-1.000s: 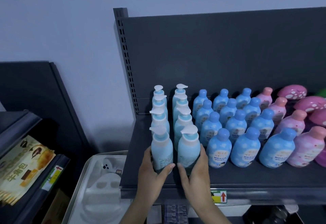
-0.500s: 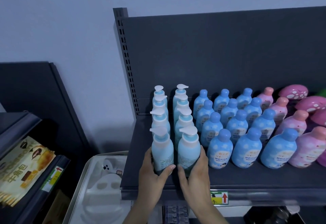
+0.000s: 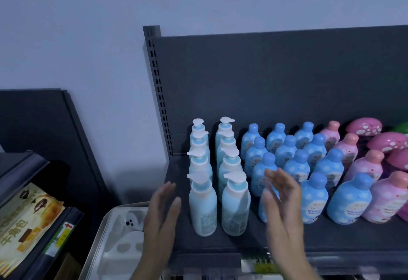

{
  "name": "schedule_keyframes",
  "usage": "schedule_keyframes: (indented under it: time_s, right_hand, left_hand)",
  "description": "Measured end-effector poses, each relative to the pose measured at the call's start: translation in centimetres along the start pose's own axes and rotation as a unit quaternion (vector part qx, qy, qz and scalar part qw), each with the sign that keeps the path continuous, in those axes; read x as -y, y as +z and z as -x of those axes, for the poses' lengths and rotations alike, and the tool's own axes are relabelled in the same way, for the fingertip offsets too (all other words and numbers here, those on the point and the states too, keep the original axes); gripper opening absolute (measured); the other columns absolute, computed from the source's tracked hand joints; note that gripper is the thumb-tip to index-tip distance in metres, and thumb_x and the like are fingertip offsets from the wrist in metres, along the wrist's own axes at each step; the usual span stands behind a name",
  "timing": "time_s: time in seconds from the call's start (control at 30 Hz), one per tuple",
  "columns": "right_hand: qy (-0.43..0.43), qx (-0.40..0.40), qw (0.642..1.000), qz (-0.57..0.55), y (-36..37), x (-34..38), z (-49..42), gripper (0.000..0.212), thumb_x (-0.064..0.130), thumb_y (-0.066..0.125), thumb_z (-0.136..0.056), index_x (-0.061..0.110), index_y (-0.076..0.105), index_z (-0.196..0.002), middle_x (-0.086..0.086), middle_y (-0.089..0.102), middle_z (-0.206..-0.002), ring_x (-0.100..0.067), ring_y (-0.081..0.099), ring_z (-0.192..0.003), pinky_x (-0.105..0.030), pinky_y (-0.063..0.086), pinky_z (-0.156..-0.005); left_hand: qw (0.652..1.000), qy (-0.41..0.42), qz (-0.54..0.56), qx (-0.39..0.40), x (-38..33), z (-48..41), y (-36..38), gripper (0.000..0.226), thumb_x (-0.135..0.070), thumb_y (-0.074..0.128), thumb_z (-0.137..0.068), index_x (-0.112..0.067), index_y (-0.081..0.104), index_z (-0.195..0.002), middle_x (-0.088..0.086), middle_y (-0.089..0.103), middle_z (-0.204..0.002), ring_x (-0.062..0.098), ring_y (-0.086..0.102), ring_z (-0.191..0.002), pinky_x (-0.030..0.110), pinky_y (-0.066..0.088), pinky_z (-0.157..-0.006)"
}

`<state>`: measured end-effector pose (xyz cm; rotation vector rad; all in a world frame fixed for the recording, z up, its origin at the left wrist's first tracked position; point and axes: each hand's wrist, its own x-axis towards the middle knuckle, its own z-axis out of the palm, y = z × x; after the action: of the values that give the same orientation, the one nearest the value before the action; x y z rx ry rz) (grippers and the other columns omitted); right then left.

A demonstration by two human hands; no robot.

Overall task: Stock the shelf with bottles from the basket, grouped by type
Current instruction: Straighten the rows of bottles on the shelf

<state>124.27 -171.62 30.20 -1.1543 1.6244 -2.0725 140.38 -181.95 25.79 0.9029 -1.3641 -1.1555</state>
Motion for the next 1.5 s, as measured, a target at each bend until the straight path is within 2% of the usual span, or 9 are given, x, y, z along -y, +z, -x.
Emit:
schedule_keyframes:
  time_s: [0.1, 0.23, 0.37, 0.47, 0.73, 1.1, 1.23, 1.33, 1.5]
  right_hand:
    - [0.120, 0.072, 0.989, 0.048, 0.2, 1.9, -6.3, 0.027, 0.012, 0.051, -0.092, 0.022, 0.048, -0.117, 0.006, 0.053, -0.128, -0.007, 0.049, -0.119, -0.031, 0.037, -0.107]
    - [0.264, 0.236, 0.915, 0.191, 1.8, 1.1, -11.8, 0.028, 0.008, 0.061, -0.084, 0.013, 0.051, -0.110, -0.018, 0.056, -0.122, -0.031, 0.055, -0.112, -0.041, 0.046, -0.099]
    - [0.191, 0.323, 0.840, 0.392, 2.6, -1.0, -13.3, 0.037, 0.035, 0.080, -0.067, 0.017, 0.054, -0.087, 0.004, 0.057, -0.081, -0.016, 0.056, -0.082, -0.028, 0.047, -0.072]
    - [0.138, 0.319, 0.824, 0.447, 3.3, -1.6, -13.2, 0.042, 0.041, 0.079, -0.065, 0.014, 0.055, -0.087, 0.001, 0.059, -0.085, -0.017, 0.057, -0.085, -0.030, 0.048, -0.071]
    - [0.174, 0.356, 0.811, 0.430, 3.4, -1.4, -14.0, 0.022, 0.021, 0.071, -0.076, 0.016, 0.050, -0.077, 0.000, 0.053, -0.080, -0.015, 0.051, -0.075, -0.022, 0.042, -0.061]
    - [0.188, 0.406, 0.806, 0.388, 1.9, -1.3, -14.7, 0.022, 0.005, 0.068, -0.075, 0.016, 0.055, -0.088, 0.002, 0.056, -0.088, -0.015, 0.054, -0.085, -0.027, 0.048, -0.078]
    - [0.202, 0.329, 0.872, 0.300, 0.2, -0.4, -17.1, 0.042, -0.015, 0.052, -0.078, 0.010, 0.056, -0.112, -0.005, 0.059, -0.111, -0.017, 0.057, -0.106, -0.027, 0.050, -0.087]
    - [0.238, 0.259, 0.900, 0.257, 1.8, -1.6, -18.9, 0.047, -0.007, 0.062, -0.079, 0.005, 0.050, -0.123, -0.012, 0.056, -0.120, -0.022, 0.057, -0.106, -0.033, 0.051, -0.089]
    - [0.283, 0.324, 0.831, 0.353, 4.9, -4.1, -20.1, 0.055, 0.025, 0.075, -0.066, 0.018, 0.054, -0.117, -0.003, 0.061, -0.114, -0.020, 0.064, -0.096, -0.028, 0.054, -0.079]
  left_hand:
    - [0.999, -0.019, -0.025, 0.044, -1.7, -4.5, -0.1, 0.029, -0.003, 0.061, -0.085, -0.014, 0.057, -0.113, -0.003, 0.063, -0.114, 0.002, 0.060, -0.102, 0.013, 0.046, -0.088]
    - [0.978, -0.046, -0.103, 0.174, -1.6, -8.5, 1.3, 0.037, 0.011, 0.066, -0.076, -0.016, 0.061, -0.102, -0.001, 0.067, -0.102, 0.017, 0.062, -0.101, 0.018, 0.048, -0.084]
    - [0.961, -0.044, -0.157, 0.223, -0.9, -9.9, 2.4, 0.037, 0.007, 0.067, -0.075, -0.016, 0.061, -0.103, -0.005, 0.068, -0.098, 0.011, 0.065, -0.090, 0.009, 0.049, -0.068]
    - [0.963, -0.040, -0.171, 0.206, -0.6, -10.3, 2.9, 0.039, -0.001, 0.077, -0.072, -0.015, 0.062, -0.105, -0.007, 0.069, -0.094, 0.005, 0.066, -0.082, 0.008, 0.048, -0.064]
    - [0.957, -0.045, -0.186, 0.219, -0.6, -10.4, 2.3, 0.041, -0.006, 0.078, -0.071, -0.018, 0.064, -0.107, -0.006, 0.071, -0.098, 0.009, 0.068, -0.089, 0.017, 0.052, -0.073]
    - [0.948, -0.046, -0.160, 0.272, -1.0, -10.7, 1.6, 0.047, 0.005, 0.071, -0.073, -0.028, 0.058, -0.104, -0.004, 0.066, -0.103, 0.010, 0.063, -0.096, 0.016, 0.049, -0.076]
    - [0.968, -0.061, -0.092, 0.225, -2.0, -13.0, -0.7, 0.053, 0.013, 0.064, -0.078, -0.018, 0.052, -0.119, 0.003, 0.060, -0.111, 0.012, 0.058, -0.105, 0.026, 0.049, -0.086]
    - [0.966, -0.045, -0.118, 0.228, -2.2, -15.0, 0.6, 0.044, 0.010, 0.063, -0.081, -0.015, 0.054, -0.115, 0.000, 0.061, -0.113, 0.014, 0.056, -0.108, 0.023, 0.046, -0.088]
    - [0.933, -0.038, -0.188, 0.306, -0.6, -17.3, 4.3, 0.042, 0.004, 0.065, -0.080, -0.015, 0.056, -0.116, -0.005, 0.063, -0.111, 0.008, 0.058, -0.103, 0.014, 0.048, -0.082]
